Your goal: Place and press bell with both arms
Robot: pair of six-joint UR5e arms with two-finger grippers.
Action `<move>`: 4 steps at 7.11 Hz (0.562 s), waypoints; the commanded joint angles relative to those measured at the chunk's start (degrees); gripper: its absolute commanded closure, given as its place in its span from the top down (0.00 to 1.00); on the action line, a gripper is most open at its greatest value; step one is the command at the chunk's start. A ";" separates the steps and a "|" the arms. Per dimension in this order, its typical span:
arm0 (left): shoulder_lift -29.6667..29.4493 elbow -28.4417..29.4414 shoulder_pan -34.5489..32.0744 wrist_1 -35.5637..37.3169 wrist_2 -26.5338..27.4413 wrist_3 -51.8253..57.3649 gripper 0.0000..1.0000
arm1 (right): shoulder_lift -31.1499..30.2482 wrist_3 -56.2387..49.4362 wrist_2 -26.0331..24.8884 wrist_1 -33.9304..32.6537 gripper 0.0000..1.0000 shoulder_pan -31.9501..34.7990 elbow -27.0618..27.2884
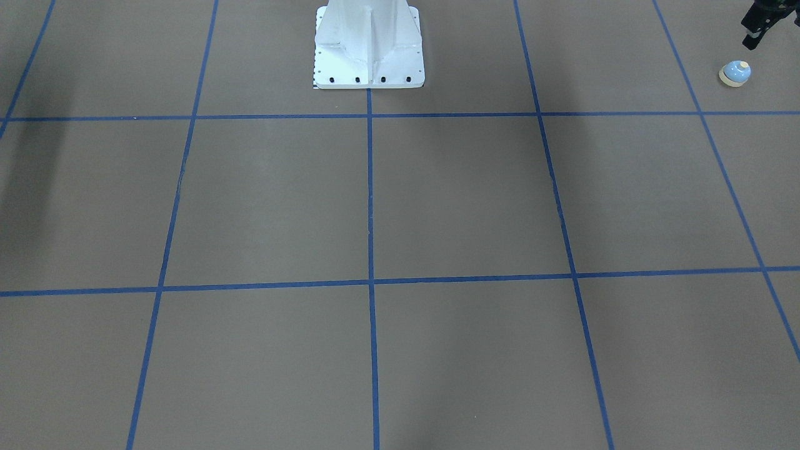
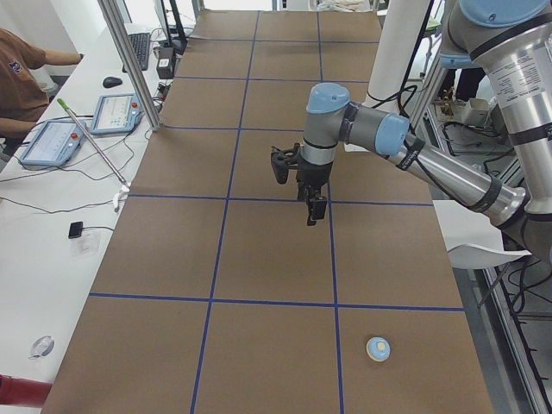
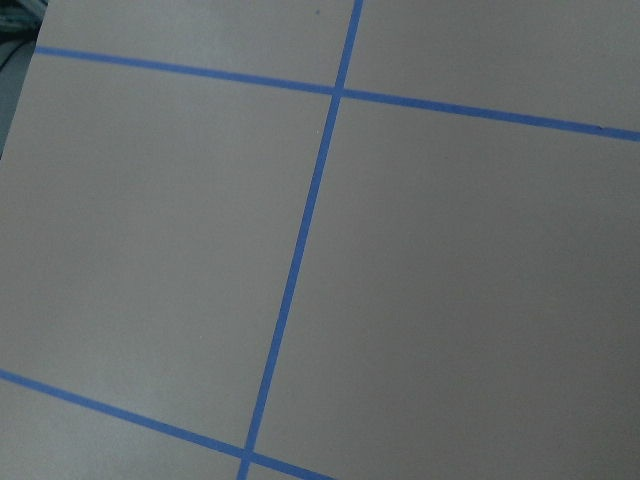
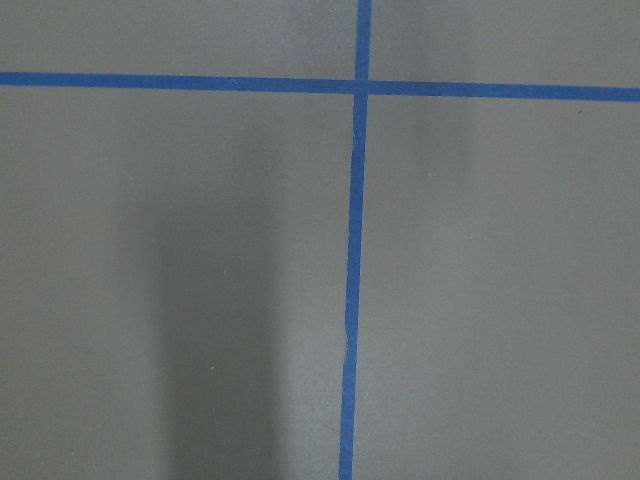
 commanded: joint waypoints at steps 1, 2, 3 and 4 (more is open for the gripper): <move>0.32 -0.53 6.70 0.51 4.31 -15.75 1.00 | -0.07 0.00 0.00 0.00 1.00 0.00 0.00; 0.41 -0.44 11.95 1.12 7.64 -25.49 1.00 | -0.07 0.00 0.00 0.00 1.00 0.00 0.00; 0.41 -0.44 19.83 3.91 12.46 -36.90 1.00 | -0.07 0.00 0.00 0.00 1.00 0.00 0.00; 0.50 -0.35 24.87 4.46 13.29 -47.89 1.00 | -0.24 0.00 0.00 0.00 1.00 0.00 0.00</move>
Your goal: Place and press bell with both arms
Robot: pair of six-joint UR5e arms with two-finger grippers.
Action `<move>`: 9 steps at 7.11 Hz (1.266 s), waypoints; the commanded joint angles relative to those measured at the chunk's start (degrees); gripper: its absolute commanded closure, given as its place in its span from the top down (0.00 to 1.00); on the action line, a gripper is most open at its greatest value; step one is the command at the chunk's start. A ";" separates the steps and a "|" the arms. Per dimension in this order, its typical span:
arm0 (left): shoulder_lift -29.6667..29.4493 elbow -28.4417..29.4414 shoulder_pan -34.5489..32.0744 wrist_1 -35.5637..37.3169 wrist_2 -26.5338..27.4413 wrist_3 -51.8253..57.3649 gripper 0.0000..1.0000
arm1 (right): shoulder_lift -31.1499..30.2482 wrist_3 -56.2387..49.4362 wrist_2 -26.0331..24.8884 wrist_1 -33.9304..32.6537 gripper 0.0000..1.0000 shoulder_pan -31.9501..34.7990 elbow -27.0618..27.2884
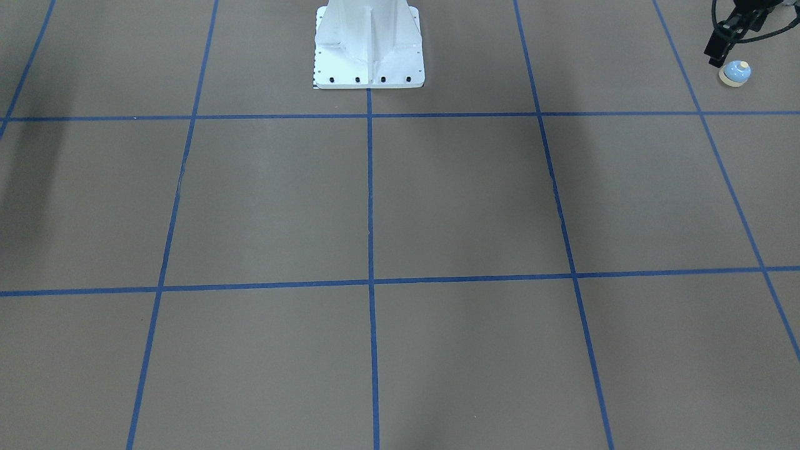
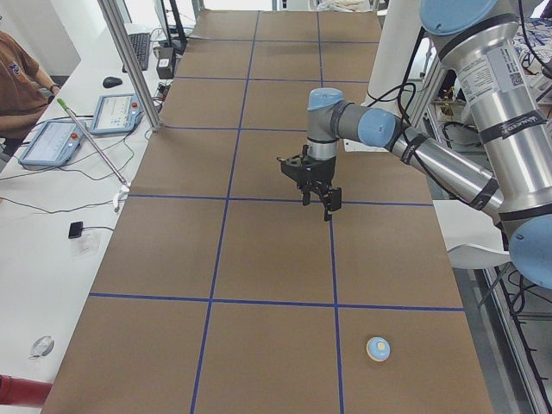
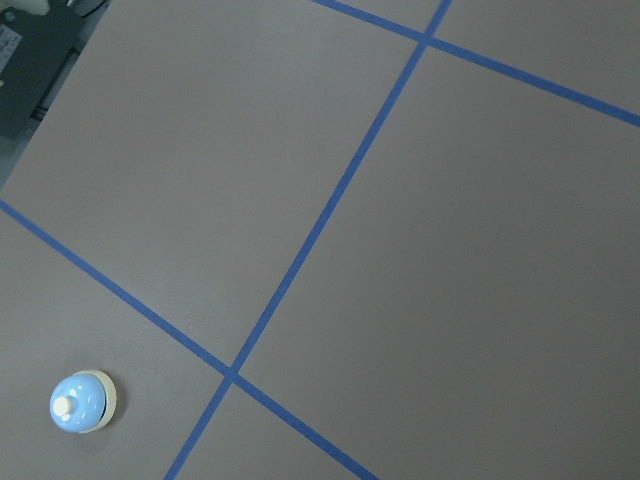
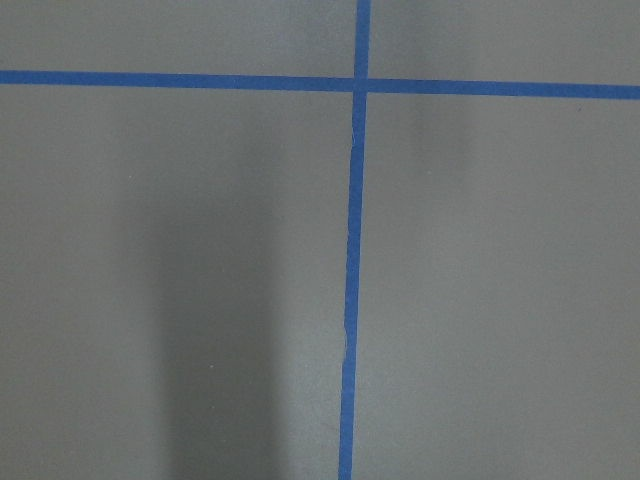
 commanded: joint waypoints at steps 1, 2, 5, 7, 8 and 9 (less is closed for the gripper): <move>0.09 0.60 11.48 3.98 4.62 -22.07 1.00 | -0.21 0.00 0.00 0.00 1.00 0.00 0.00; 0.17 1.47 14.66 8.35 7.60 -30.43 1.00 | -0.21 0.00 0.00 0.00 1.00 0.00 0.00; 5.09 8.22 16.71 10.07 11.39 -45.06 1.00 | -0.30 0.00 0.00 0.00 1.00 0.00 0.09; 5.18 14.81 20.03 9.28 12.98 -54.37 1.00 | -0.30 0.00 0.00 0.00 1.00 0.00 0.00; 5.18 16.50 22.92 9.10 12.99 -59.99 1.00 | -0.30 0.00 0.00 0.00 1.00 0.00 -0.09; 5.18 19.12 26.78 7.97 12.99 -65.61 1.00 | -0.30 0.00 0.00 0.00 1.00 0.00 -0.26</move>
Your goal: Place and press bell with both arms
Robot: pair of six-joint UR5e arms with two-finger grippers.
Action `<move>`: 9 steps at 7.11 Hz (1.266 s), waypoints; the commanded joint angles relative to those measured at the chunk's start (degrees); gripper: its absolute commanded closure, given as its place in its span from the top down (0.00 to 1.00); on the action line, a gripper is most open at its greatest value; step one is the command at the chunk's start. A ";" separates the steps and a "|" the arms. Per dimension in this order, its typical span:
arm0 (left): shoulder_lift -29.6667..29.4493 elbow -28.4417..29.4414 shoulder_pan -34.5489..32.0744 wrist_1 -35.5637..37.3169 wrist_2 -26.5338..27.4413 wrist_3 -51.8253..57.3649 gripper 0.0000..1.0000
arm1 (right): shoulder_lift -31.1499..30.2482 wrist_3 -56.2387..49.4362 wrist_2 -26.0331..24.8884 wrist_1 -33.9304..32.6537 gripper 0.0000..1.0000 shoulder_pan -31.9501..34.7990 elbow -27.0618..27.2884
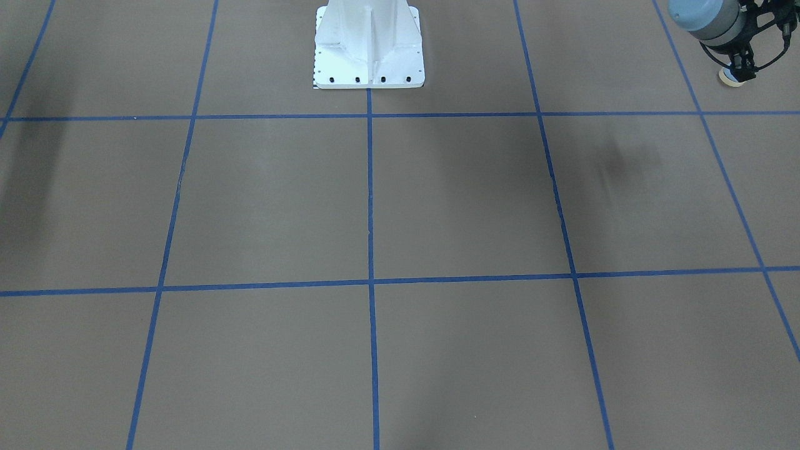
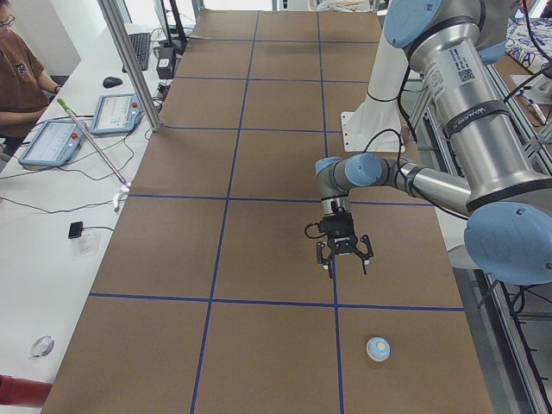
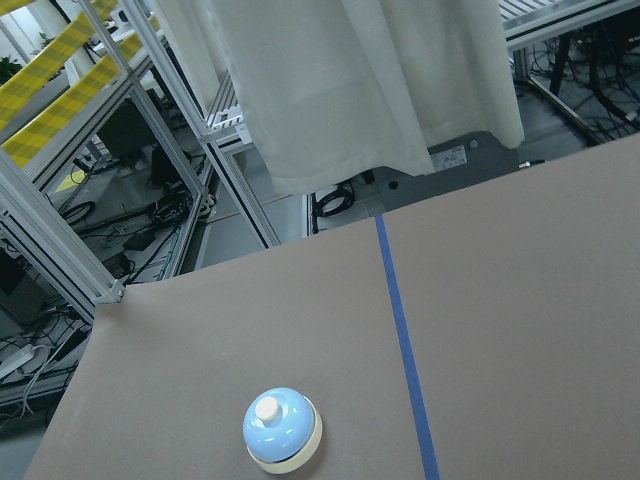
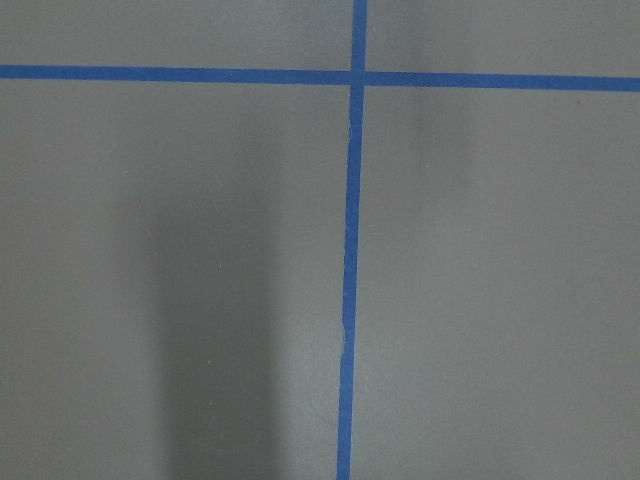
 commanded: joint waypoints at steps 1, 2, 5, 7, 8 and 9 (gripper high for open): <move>0.03 5.80 7.49 -3.07 0.10 -11.68 1.00 | 0.00 -0.09 0.00 0.00 1.00 0.00 -0.25; 0.03 8.09 9.87 -4.49 0.10 -14.60 1.00 | 0.00 -0.09 -0.09 0.00 1.00 0.00 -0.34; 0.11 16.52 12.35 -11.41 1.50 -17.79 1.00 | 0.09 -0.09 -0.09 0.00 1.00 0.00 -0.07; 0.12 21.80 14.80 -16.17 1.95 -20.94 1.00 | 0.09 -0.09 0.00 0.00 1.00 0.00 -0.07; 0.12 23.48 14.99 -17.15 2.04 -21.22 1.00 | 0.09 -0.09 0.00 0.00 1.00 0.00 -0.07; 0.12 24.10 15.51 -18.20 1.95 -22.26 1.00 | 0.09 -0.09 0.00 0.00 1.00 0.00 -0.07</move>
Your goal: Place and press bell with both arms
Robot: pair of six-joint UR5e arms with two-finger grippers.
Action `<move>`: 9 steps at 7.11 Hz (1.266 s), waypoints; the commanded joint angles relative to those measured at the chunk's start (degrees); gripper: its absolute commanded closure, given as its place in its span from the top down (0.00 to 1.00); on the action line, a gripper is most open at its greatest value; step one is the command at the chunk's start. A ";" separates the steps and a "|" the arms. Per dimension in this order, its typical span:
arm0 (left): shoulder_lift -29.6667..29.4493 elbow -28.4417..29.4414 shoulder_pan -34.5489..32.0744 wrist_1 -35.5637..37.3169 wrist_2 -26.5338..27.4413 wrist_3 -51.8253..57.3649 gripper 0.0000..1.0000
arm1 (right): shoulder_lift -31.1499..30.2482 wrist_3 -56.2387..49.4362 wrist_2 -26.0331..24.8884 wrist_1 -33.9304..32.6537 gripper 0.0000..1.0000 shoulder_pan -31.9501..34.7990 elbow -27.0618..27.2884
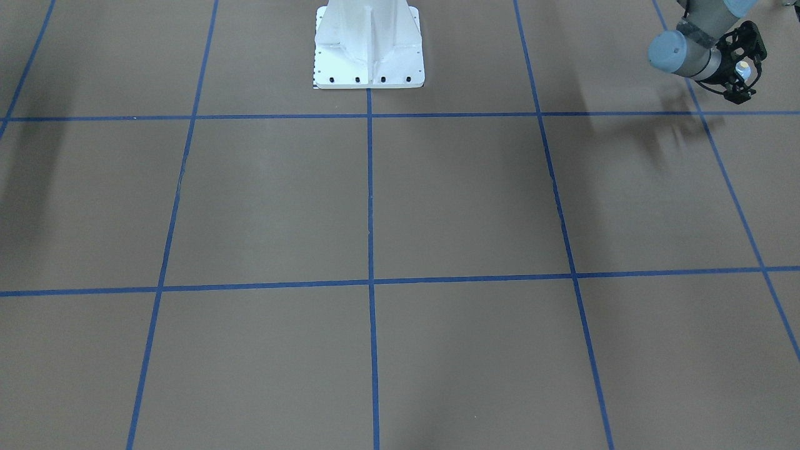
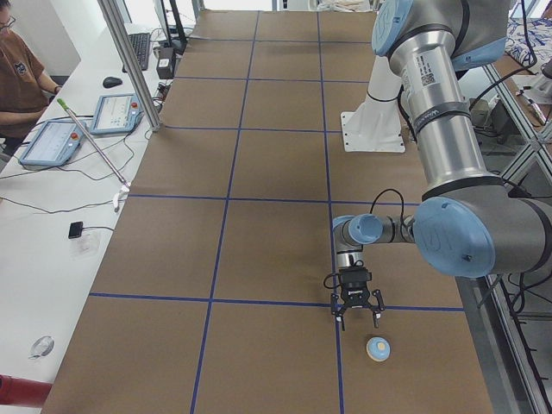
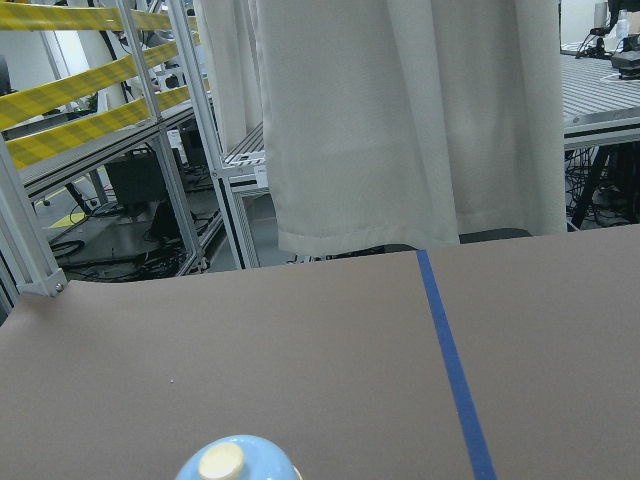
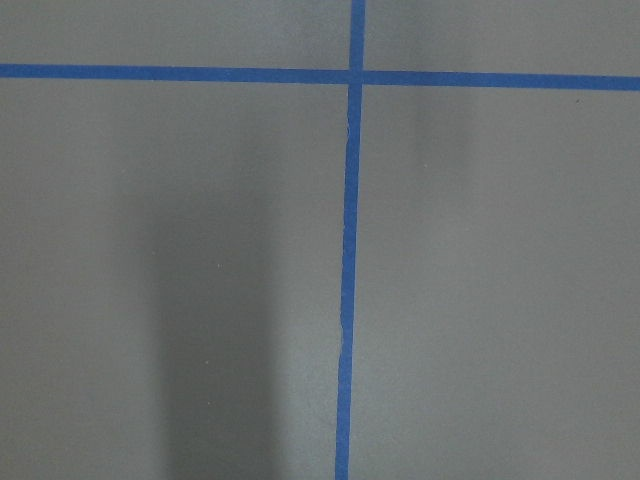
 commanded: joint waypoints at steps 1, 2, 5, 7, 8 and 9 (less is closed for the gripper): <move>0.00 1.27 2.89 -1.31 -0.36 -3.34 1.00 | 0.00 0.00 -0.08 0.00 1.00 0.00 0.00; 0.00 1.35 4.91 -1.22 -0.62 -5.62 1.00 | 0.00 0.00 -0.08 0.00 1.00 0.00 0.00; 0.27 2.49 6.07 -1.22 -0.62 -7.14 1.00 | -0.09 0.00 0.01 0.00 1.00 0.00 0.00; 0.27 2.94 6.60 -1.40 -0.62 -9.06 1.00 | -0.09 0.00 0.01 0.00 1.00 0.00 0.00; 0.27 3.20 7.12 -1.40 -0.71 -9.42 1.00 | -0.09 0.00 0.01 0.00 1.00 -0.09 0.00; 0.27 3.81 7.39 -1.40 -0.71 -10.12 1.00 | 0.00 0.00 0.01 0.00 1.00 0.00 0.00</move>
